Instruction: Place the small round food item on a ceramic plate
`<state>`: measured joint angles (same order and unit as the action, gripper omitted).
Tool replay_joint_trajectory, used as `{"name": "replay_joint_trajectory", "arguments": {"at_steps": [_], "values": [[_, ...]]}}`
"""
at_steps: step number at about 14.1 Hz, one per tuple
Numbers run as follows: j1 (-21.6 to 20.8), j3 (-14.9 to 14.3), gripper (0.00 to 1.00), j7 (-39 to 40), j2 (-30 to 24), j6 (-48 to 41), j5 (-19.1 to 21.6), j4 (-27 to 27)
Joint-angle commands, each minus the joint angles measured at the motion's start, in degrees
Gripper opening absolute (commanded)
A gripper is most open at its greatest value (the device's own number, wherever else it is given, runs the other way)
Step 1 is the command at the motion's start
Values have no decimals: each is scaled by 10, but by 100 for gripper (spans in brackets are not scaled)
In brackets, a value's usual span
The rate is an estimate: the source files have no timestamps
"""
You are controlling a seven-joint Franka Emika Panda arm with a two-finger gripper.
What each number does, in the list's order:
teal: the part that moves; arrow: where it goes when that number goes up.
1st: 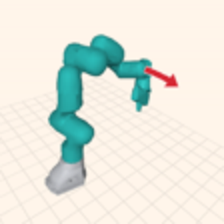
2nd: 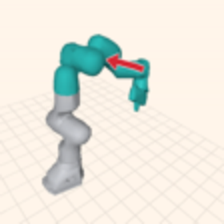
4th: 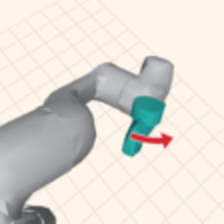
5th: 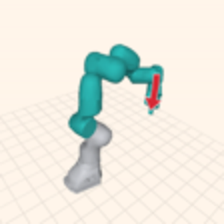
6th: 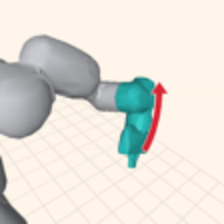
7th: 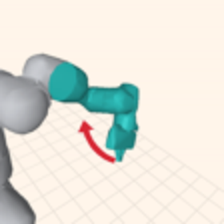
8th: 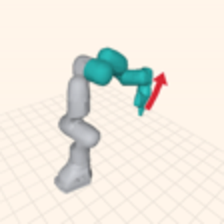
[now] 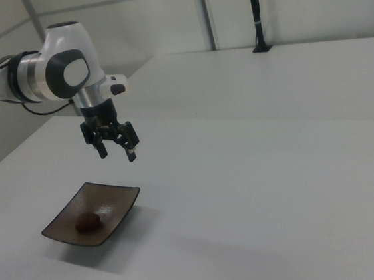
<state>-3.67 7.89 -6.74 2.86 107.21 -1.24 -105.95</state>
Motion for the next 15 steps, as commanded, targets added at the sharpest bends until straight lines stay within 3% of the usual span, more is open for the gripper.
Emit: {"name": "replay_joint_trajectory", "arguments": {"at_steps": [1, 5, 15], "values": [[-3, -62, 100, 53, -23, -10, 11, -12], [3, -94, 100, 58, -24, -7, 11, -13], [-17, -95, 100, 49, -53, -29, 18, -5]]}}
